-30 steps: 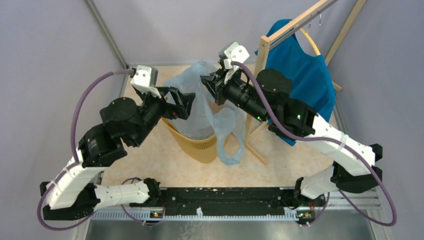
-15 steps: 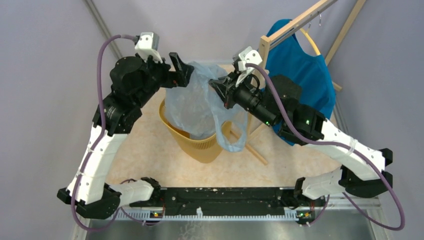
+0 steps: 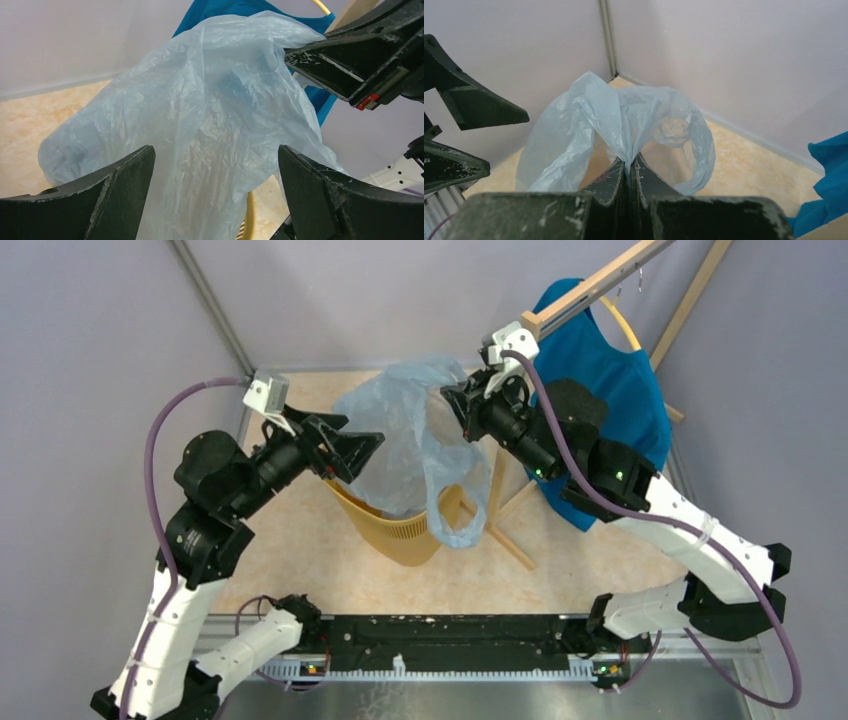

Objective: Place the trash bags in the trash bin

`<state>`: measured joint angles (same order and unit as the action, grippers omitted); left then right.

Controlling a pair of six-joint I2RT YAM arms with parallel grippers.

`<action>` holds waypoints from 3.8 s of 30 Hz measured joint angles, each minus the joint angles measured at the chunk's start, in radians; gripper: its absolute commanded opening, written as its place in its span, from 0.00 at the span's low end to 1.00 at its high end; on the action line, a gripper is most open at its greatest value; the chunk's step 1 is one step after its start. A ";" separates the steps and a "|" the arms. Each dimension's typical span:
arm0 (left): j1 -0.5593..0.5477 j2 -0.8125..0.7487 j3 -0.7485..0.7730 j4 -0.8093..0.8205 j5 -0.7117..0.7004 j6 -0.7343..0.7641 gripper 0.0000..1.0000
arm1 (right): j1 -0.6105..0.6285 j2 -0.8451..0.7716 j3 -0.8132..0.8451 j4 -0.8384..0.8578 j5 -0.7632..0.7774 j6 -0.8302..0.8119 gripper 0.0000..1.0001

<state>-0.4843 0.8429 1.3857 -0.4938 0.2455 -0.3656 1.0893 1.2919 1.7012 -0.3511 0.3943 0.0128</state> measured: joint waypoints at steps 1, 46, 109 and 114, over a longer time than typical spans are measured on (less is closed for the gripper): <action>0.000 -0.005 -0.010 0.003 0.003 -0.008 0.99 | -0.003 -0.003 -0.006 0.001 -0.002 0.000 0.00; 0.246 0.410 -0.026 -0.127 0.291 -0.026 0.82 | -0.005 0.035 -0.029 -0.006 -0.220 0.154 0.00; 0.257 -0.072 0.132 -0.314 0.080 0.003 0.99 | -0.097 0.389 0.262 -0.063 -0.398 0.167 0.07; 0.256 -0.037 0.151 -0.173 0.164 0.001 0.99 | -0.097 0.396 0.287 -0.071 -0.470 0.196 0.11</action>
<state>-0.2279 0.8062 1.5368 -0.6666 0.4095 -0.3645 0.9920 1.6875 1.9881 -0.4217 -0.0761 0.2089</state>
